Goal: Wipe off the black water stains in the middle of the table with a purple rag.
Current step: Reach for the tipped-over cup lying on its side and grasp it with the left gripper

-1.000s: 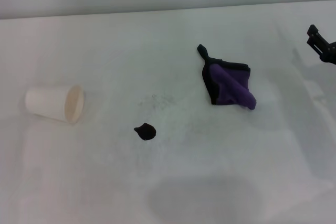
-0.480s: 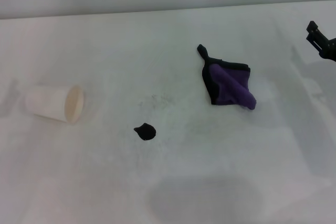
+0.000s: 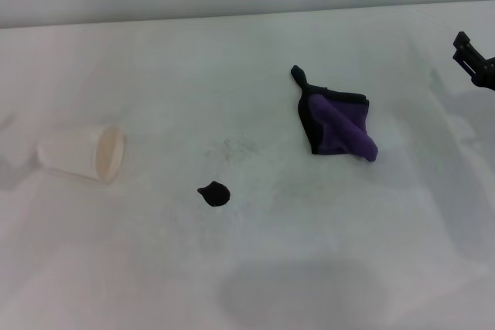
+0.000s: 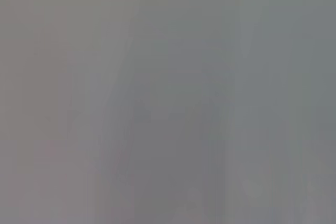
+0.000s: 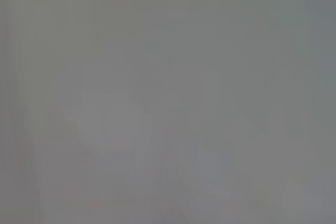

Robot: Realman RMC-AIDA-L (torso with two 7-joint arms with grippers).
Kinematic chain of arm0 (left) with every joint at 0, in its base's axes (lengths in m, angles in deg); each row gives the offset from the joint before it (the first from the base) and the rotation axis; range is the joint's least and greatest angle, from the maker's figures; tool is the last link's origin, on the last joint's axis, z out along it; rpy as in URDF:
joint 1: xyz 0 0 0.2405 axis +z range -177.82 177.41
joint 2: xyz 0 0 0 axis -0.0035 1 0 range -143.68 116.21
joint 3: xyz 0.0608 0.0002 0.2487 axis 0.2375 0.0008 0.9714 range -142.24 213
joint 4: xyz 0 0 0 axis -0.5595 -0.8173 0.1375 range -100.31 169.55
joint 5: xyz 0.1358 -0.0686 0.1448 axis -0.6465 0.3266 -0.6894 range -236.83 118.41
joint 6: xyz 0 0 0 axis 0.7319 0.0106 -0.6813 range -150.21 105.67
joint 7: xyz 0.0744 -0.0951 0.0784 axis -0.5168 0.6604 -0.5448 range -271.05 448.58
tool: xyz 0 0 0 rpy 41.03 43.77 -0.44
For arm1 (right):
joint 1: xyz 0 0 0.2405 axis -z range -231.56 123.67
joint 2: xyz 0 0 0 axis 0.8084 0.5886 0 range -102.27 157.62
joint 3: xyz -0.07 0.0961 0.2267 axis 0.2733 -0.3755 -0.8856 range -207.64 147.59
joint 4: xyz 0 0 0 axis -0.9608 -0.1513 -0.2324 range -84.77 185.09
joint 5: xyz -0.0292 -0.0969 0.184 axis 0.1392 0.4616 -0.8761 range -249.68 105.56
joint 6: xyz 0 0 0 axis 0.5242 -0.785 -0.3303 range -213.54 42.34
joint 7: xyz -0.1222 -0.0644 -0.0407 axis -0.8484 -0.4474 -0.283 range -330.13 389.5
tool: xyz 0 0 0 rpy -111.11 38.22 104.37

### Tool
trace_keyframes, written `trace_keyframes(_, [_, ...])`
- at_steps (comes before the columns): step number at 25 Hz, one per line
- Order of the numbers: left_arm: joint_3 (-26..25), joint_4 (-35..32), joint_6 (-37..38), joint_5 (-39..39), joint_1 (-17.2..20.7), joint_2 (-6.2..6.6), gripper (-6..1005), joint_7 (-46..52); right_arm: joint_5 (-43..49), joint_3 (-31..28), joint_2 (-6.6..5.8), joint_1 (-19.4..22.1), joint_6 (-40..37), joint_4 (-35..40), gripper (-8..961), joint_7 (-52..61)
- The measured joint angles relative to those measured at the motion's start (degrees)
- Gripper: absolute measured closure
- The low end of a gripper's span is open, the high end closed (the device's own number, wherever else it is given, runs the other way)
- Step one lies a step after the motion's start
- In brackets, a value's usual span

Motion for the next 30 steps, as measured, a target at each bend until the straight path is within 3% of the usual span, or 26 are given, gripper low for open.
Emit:
trace_keyframes(5, [-0.9, -5.8, 1.4, -10.2, -1.1, 4.16, 122, 0.8, 0.0, 0.0, 0.00, 0.1, 0.1, -0.1, 88, 0.0])
trace_keyframes(8, [-4.9, -9.0, 2.5, -18.4, -2.8, 4.65, 122, 3.5, -0.5, 0.0, 0.00, 0.3, 0.1, 0.1, 88, 0.4])
trace_keyframes(13, [-12.5, -16.0, 2.7, -39.0, -7.2, 3.63, 122, 5.4, -1.3, 0.0, 0.00, 0.6, 0.1, 0.6, 88, 2.6])
trace_keyframes(15, [-14.7, -21.2, 2.7, -52.3, -10.2, 2.80, 122, 6.8, -1.4, -0.1, 0.00, 1.1, 0.1, 0.6, 88, 2.8])
trace_keyframes(21, [-14.4, -26.9, 1.4, -64.8, -13.1, 1.35, 123, 6.6, -1.7, -0.2, 0.00, 1.3, -0.1, 0.6, 89, 3.0])
trace_keyframes(30, [-11.5, -40.0, -4.2, -81.8, -17.1, -4.53, 123, 4.6, -1.7, 0.2, 0.00, 1.5, -0.3, 0.8, 89, 6.1])
